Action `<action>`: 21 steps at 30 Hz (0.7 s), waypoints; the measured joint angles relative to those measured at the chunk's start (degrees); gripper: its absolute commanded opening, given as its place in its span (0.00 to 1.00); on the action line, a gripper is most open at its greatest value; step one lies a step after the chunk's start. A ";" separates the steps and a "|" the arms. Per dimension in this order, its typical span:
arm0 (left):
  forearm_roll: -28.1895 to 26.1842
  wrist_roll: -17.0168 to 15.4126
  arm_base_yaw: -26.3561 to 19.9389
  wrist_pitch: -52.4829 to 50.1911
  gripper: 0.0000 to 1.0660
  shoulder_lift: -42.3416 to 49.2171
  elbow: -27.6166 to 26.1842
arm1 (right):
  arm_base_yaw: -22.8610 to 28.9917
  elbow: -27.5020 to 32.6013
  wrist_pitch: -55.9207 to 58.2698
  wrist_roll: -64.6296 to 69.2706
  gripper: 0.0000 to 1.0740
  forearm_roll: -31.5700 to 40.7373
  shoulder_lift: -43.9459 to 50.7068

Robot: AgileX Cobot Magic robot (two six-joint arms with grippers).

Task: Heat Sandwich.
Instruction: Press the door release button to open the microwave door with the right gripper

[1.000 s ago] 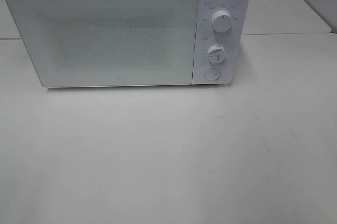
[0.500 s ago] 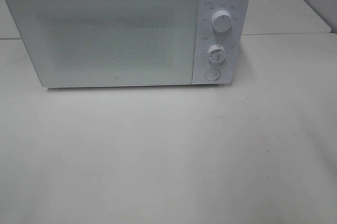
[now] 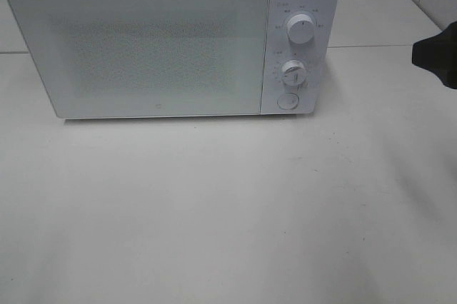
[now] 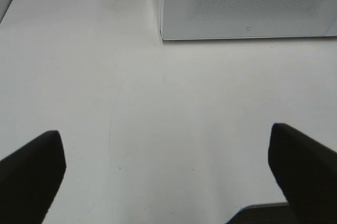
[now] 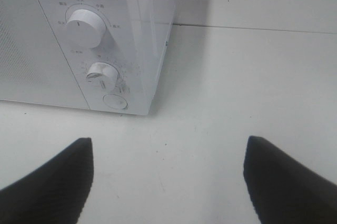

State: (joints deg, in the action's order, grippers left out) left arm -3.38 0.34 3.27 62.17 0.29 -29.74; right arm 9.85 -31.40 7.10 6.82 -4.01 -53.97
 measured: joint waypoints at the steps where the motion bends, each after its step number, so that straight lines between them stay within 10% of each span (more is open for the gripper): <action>1: 0.00 0.00 0.00 0.00 0.92 0.00 0.00 | 0.00 0.00 -2.92 0.00 0.70 0.00 -2.41; 21: 0.00 0.00 0.00 0.00 0.92 0.00 0.00 | 2.01 6.59 -35.29 -4.47 0.70 7.68 -22.12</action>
State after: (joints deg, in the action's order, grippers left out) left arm -3.38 0.34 3.27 62.17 0.29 -29.74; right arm 11.86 -24.81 -28.19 2.35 3.67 -76.09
